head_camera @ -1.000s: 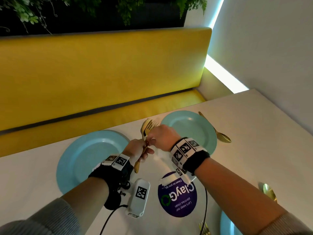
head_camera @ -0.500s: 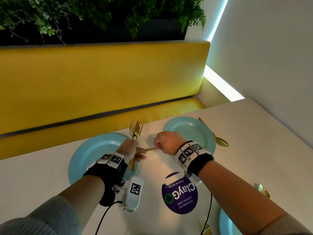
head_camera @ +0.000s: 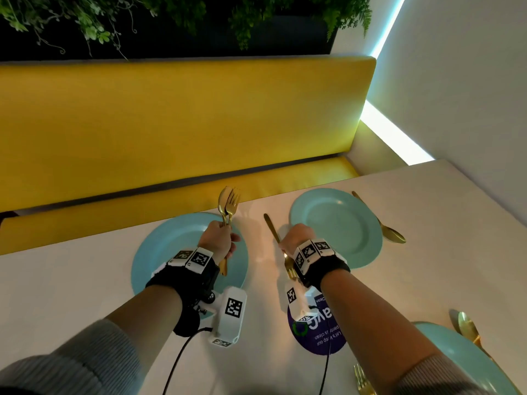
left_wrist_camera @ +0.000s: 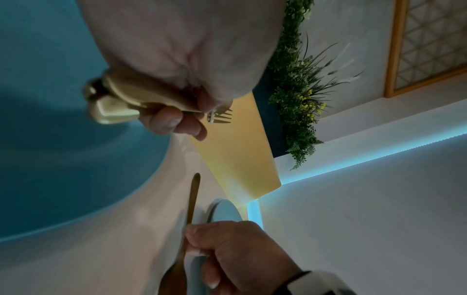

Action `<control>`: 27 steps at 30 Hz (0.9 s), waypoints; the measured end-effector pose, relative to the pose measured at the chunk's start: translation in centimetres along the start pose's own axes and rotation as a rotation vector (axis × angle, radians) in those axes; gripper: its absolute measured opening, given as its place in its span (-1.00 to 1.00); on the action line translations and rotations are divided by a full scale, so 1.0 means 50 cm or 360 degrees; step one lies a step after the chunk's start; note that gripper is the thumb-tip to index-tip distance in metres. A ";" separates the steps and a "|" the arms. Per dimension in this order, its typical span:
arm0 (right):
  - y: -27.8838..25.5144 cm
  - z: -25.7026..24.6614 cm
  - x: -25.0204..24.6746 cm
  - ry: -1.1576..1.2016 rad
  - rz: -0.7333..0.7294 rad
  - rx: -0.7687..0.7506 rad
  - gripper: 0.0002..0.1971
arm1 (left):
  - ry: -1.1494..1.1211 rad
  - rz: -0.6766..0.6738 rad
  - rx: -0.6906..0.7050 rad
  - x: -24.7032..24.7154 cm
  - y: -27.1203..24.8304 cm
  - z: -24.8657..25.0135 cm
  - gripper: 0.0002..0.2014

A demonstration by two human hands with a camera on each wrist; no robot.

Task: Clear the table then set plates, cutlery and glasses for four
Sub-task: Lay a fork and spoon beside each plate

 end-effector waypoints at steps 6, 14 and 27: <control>0.009 -0.020 -0.014 -0.0016 0.0075 0.0028 -0.83 | -0.0003 -0.0013 -0.0022 -0.005 0.002 -0.016 -0.86; 0.015 0.010 -0.040 0.0335 0.0212 0.0145 -0.80 | 0.0011 -0.0027 -0.0013 -0.006 -0.004 -0.012 -0.86; 0.011 0.037 -0.038 0.0440 0.0238 0.0161 -0.76 | 0.0011 -0.0033 -0.0021 -0.003 -0.030 -0.012 -0.87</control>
Point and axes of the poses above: each hand's wrist, its own y-axis towards the middle knuckle, its own x-axis out of the palm, z = x × y, the point moved 7 cm from there along y, towards the middle knuckle, and after that the axes turned 12 degrees about x, right-handed, at the moved point
